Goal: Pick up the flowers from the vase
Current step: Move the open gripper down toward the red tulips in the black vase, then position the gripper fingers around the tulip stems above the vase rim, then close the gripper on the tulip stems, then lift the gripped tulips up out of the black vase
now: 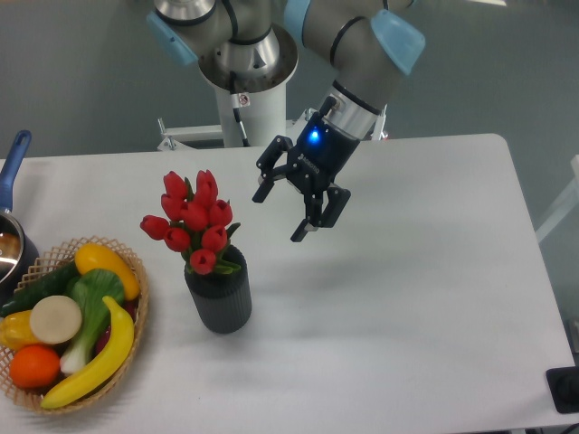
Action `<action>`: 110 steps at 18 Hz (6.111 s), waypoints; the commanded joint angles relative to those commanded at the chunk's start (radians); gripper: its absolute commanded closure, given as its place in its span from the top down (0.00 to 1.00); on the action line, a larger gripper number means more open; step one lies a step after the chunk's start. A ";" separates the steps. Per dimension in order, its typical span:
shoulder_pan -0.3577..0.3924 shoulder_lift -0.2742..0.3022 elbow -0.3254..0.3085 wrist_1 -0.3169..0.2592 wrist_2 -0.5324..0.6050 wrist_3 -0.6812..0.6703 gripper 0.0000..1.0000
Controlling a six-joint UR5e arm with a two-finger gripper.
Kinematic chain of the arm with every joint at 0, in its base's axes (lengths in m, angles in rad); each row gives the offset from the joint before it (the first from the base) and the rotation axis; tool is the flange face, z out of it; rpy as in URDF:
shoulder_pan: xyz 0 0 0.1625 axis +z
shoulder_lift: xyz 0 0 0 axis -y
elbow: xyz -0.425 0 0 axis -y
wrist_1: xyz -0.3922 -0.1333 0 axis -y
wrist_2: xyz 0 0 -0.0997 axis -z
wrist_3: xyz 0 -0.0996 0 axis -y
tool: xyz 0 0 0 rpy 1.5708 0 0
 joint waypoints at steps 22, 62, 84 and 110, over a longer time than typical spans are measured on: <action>-0.071 -0.100 0.008 0.031 -0.078 -0.003 1.00; -0.147 -0.155 0.011 0.127 -0.150 -0.092 0.74; -0.132 -0.150 0.012 0.127 -0.246 -0.135 0.38; -0.098 -0.018 0.057 0.126 -0.325 -0.399 0.39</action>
